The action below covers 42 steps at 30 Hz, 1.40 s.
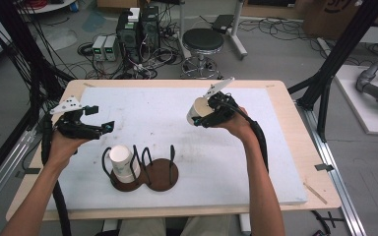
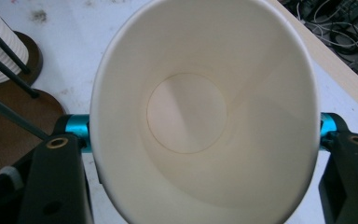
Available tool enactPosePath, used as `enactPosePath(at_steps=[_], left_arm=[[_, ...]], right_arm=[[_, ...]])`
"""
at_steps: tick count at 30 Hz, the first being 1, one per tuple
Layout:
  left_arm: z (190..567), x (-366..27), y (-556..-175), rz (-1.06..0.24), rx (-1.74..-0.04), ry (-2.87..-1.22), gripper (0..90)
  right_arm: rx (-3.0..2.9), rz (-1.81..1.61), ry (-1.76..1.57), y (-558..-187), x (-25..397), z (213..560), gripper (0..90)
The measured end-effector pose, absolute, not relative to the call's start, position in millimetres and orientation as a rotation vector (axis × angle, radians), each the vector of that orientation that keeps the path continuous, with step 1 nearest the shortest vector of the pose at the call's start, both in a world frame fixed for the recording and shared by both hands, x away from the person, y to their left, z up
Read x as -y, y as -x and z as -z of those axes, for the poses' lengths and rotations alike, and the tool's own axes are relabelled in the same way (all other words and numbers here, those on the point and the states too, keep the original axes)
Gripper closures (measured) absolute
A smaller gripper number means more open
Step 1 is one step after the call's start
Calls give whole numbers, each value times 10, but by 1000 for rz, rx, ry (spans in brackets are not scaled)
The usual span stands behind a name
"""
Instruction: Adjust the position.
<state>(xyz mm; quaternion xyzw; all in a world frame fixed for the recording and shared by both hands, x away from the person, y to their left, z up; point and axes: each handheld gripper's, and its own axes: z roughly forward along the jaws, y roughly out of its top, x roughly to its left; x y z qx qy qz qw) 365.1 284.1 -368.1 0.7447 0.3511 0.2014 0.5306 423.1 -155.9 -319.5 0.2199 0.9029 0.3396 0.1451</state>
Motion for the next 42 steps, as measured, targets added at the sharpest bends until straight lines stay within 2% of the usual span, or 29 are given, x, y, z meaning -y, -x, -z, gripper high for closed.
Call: enactPosePath(at_steps=[13, 21, 28, 42], left_arm=[[3929, -2971, -3470, -495, -881, -1716, 62], [4149, -3011, -3375, -492, -895, -1685, 62], [4277, -3110, -3312, -506, -924, -1629, 62], [4343, -3141, -3270, -521, -892, -1593, 62]], right_arm=[[-2611, -905, -646, -4226, 1534, 3235, 309], [-2633, -914, -692, -4244, 1571, 3411, 310], [-2640, -897, -683, -4252, 1570, 3435, 310], [-2641, -891, -693, -4248, 1564, 3435, 310]])
